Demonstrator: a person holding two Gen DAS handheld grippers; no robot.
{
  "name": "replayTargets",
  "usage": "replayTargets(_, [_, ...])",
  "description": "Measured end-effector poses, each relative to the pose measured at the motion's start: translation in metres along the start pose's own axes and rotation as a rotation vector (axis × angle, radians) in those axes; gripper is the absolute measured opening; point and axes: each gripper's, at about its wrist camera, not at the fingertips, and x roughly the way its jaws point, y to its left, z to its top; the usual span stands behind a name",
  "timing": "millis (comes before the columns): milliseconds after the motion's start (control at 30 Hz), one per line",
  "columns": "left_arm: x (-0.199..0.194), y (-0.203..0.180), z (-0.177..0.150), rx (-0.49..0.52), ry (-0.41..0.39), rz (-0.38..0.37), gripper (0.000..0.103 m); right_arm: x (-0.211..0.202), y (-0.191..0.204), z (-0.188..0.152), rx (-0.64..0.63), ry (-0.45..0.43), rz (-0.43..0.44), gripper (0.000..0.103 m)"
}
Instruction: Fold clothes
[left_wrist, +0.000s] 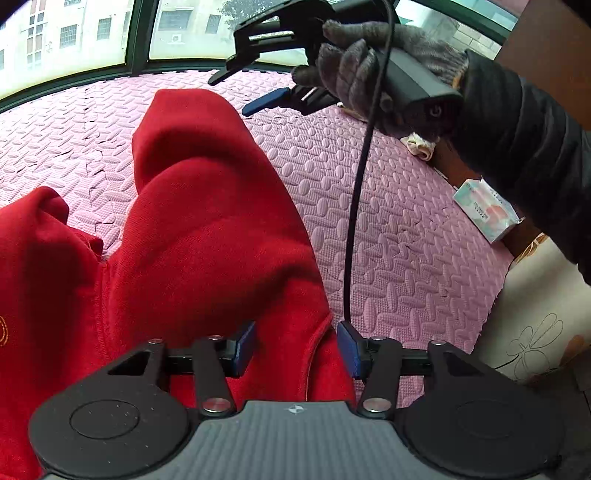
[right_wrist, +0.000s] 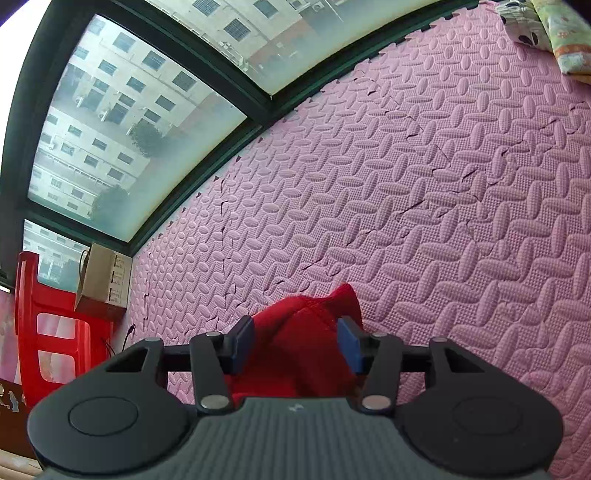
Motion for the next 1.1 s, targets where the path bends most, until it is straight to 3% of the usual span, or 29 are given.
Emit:
replayTargets(167, [0.006, -0.002, -0.002, 0.007, 0.016, -0.02, 0.052, 0.019, -0.005, 0.011, 0.083, 0.024, -0.019, 0.058])
replayTargets(333, [0.009, -0.001, -0.001, -0.002, 0.024, -0.033, 0.051, 0.037, -0.006, 0.012, 0.065, 0.082, -0.093, 0.056])
replayTargets(500, [0.011, 0.001, -0.001, -0.006, 0.029, -0.052, 0.05, 0.045, -0.01, 0.009, 0.066, 0.107, -0.04, 0.018])
replayTargets(633, [0.012, 0.004, -0.002, -0.019, 0.03, -0.072, 0.05, 0.031, 0.007, 0.01, -0.03, 0.028, -0.01, 0.011])
replayTargets(800, [0.014, 0.005, -0.001, -0.023, 0.029, -0.106, 0.05, -0.011, 0.052, 0.02, -0.275, -0.188, 0.132, 0.009])
replayTargets(867, [0.016, 0.004, -0.001, -0.024, 0.029, -0.119, 0.05, -0.02, 0.058, 0.023, -0.325, -0.247, 0.151, 0.01])
replayTargets(1000, [0.018, 0.002, -0.001, -0.016, 0.032, -0.134, 0.05, -0.031, 0.053, 0.035, -0.354, -0.329, -0.03, 0.019])
replayTargets(1100, [0.02, -0.001, -0.001, -0.008, 0.032, -0.145, 0.05, -0.032, 0.038, 0.036, -0.331, -0.311, -0.06, 0.028])
